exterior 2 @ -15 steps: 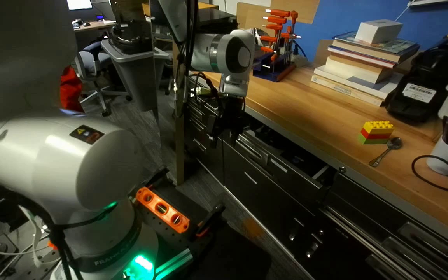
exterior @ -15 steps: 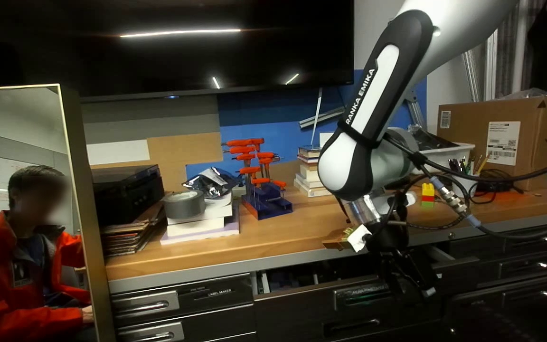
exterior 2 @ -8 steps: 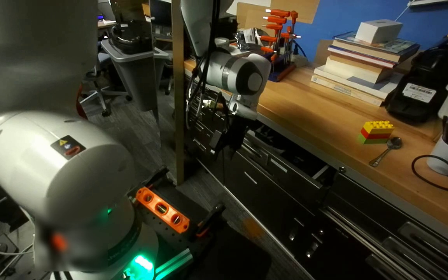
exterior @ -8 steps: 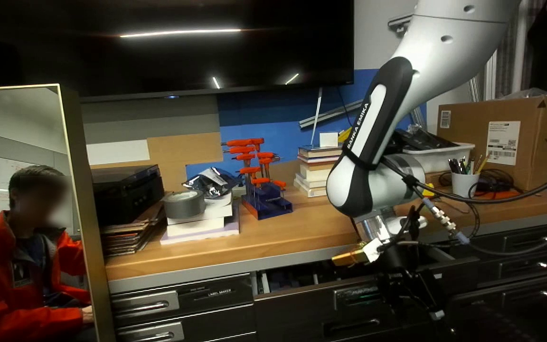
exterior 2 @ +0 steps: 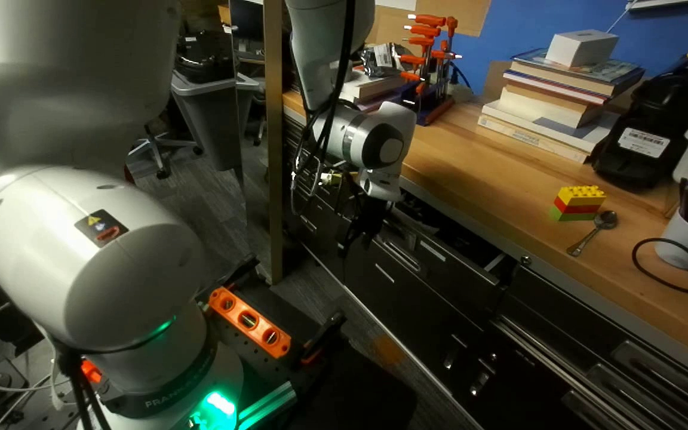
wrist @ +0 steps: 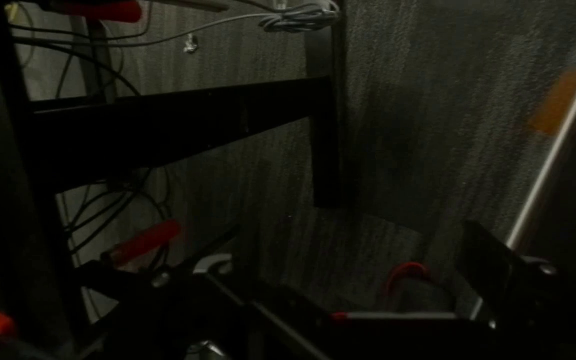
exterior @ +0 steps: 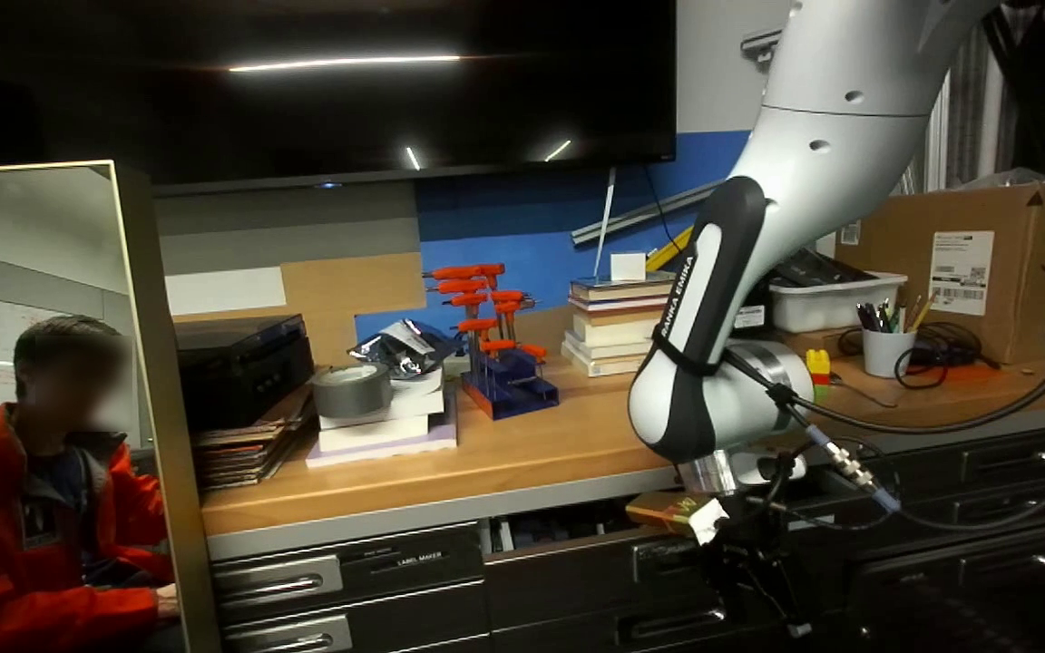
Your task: Pick up the black objects from the countertop, put them in the drawer and close the drawer.
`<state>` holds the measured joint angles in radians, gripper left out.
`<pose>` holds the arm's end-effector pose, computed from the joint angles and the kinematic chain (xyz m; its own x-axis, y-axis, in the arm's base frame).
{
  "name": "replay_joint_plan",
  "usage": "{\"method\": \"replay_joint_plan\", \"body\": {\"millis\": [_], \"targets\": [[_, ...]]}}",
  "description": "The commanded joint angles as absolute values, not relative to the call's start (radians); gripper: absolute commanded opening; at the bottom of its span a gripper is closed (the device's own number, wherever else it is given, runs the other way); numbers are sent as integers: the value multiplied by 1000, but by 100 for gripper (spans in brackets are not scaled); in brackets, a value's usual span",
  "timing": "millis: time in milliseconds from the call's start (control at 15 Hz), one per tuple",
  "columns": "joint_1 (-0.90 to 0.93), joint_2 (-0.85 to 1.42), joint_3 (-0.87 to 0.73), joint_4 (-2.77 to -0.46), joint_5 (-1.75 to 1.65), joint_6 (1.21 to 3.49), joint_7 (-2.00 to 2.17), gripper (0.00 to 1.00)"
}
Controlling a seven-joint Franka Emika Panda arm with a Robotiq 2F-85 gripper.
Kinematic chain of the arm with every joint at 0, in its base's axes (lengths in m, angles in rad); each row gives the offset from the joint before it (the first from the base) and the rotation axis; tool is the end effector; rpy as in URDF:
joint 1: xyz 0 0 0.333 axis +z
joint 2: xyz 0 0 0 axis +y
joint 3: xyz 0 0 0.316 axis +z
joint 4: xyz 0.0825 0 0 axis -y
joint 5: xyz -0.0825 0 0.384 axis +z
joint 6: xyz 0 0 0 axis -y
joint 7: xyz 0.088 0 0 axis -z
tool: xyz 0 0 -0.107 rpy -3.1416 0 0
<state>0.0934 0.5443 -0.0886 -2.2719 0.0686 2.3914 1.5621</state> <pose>0.4718 -0.0023 0.0904 -0.0395 -0.9990 0.0202 -0.9117 0.0443 0.4086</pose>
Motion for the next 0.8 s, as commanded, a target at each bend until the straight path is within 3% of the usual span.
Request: {"method": "replay_joint_plan", "body": {"millis": [0, 467, 733], "targets": [[102, 563, -79, -2315, 112, 2647, 1558, 100], [76, 729, -24, -2313, 234, 3172, 1511, 100], [76, 802, -18, -2249, 264, 3296, 1463, 100]]}}
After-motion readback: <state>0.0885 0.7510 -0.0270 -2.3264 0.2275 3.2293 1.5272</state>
